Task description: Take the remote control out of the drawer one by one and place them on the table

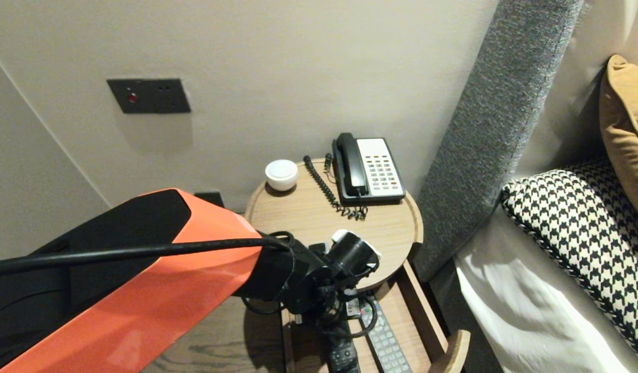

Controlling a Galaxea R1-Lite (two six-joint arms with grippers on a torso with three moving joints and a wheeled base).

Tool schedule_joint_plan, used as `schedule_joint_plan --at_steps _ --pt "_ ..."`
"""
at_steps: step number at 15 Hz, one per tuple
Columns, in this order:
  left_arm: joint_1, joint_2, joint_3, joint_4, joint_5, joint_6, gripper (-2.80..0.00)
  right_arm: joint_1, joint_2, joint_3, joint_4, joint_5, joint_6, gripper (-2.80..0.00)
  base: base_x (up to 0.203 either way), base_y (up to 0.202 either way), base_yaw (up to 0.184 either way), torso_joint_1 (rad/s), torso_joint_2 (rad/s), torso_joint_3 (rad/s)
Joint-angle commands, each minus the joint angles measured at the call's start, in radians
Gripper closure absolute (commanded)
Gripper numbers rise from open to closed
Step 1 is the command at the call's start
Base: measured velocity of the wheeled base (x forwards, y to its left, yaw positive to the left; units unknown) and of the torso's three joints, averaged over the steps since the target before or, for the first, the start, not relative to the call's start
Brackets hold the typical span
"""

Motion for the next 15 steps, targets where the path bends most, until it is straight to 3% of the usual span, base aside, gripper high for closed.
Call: schedule_joint_plan --at_steps 1,4,15 --pt "0.000 -0.018 -0.007 0.021 -0.020 0.000 0.00 0.000 0.001 0.040 0.000 0.000 0.000 0.00 0.000 0.000 0.000 0.000 0.00 0.000" --pt "0.000 -0.029 -0.002 0.035 -0.062 -0.001 0.00 0.000 0.001 0.040 0.000 0.000 0.000 0.00 0.000 0.000 0.000 0.000 0.00 0.000" --pt "0.015 -0.025 0.008 0.033 -0.089 -0.006 0.00 0.000 0.001 0.040 -0.001 0.000 0.001 0.00 0.000 0.000 0.000 0.000 0.00 0.000"
